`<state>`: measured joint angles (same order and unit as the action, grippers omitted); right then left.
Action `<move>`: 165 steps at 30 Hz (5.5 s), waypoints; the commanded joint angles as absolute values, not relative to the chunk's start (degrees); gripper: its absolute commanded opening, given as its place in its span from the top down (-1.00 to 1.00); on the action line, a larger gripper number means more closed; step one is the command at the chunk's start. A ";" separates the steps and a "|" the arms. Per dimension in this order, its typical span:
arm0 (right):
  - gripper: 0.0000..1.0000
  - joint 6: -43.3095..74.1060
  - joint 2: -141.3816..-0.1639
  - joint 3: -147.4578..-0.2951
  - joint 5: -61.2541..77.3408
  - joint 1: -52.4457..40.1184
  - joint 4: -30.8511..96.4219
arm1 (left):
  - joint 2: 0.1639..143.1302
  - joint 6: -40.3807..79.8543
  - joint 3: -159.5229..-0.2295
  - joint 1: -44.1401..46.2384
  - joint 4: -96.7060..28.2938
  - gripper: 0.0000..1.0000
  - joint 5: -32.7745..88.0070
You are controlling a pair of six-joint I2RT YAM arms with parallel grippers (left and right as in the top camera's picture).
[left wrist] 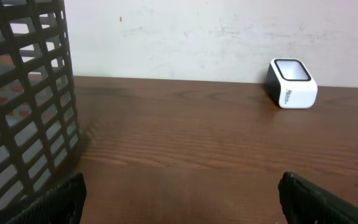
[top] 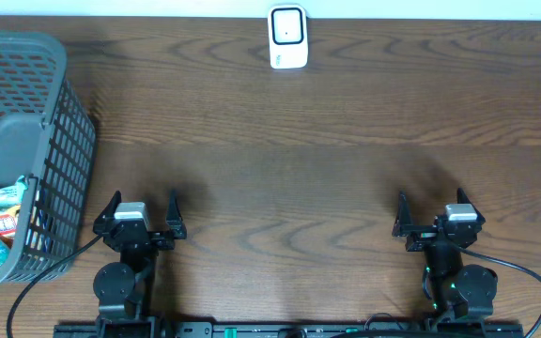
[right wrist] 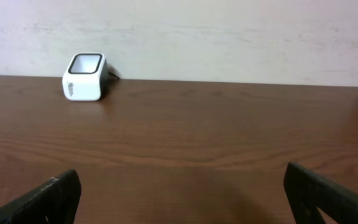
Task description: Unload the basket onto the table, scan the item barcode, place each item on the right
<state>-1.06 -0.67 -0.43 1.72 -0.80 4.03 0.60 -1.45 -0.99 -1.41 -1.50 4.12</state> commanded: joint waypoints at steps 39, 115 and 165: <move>-0.99 -0.71 -0.34 -0.32 1.65 -0.40 4.27 | 0.62 -0.97 -0.23 -1.58 -3.81 -0.95 4.49; -0.99 -0.71 -0.34 -0.32 1.65 -0.40 4.29 | 94.43 20.16 -124.68 -28.47 -71.35 -0.96 3.90; -0.99 -0.73 -0.34 -0.32 1.65 -0.40 4.29 | 109.40 40.07 -75.85 -41.82 -44.66 0.10 -17.21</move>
